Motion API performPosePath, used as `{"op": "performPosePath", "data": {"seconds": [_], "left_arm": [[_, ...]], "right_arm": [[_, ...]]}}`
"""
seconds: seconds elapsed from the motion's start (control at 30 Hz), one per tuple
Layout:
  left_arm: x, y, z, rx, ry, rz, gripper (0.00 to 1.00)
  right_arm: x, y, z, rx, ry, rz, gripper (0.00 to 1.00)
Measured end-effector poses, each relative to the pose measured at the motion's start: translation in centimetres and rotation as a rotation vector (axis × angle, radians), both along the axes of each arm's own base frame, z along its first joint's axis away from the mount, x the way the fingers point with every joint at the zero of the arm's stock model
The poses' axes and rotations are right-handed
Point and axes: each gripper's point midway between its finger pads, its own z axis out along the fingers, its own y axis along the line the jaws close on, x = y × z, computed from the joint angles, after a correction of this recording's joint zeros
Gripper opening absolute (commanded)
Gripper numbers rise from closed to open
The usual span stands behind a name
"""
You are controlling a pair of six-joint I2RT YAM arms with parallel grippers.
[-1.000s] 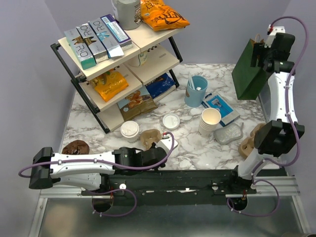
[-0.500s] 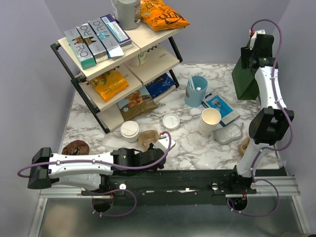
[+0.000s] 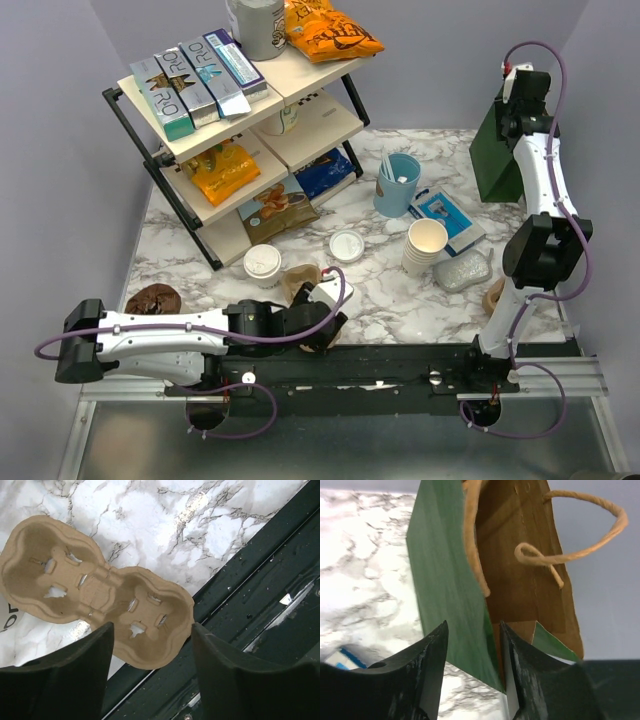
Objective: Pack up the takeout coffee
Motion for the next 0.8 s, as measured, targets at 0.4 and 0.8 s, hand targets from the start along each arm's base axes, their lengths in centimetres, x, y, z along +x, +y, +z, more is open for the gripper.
{"op": "performPosePath", "data": {"seconds": [0.4, 0.8], "left_arm": [[0.3, -1.0, 5.0, -0.21, -0.051, -0.013, 0.99], [1.8, -0.2, 7.4, -0.294, -0.116, 0.073, 0.99]], "right_arm": [[0.1, 0.9, -0.1, 0.034, 0.002, 0.045, 0.07], [-2.7, 1.6, 7.3, 0.022, -0.158, 0.001, 0.01]]}}
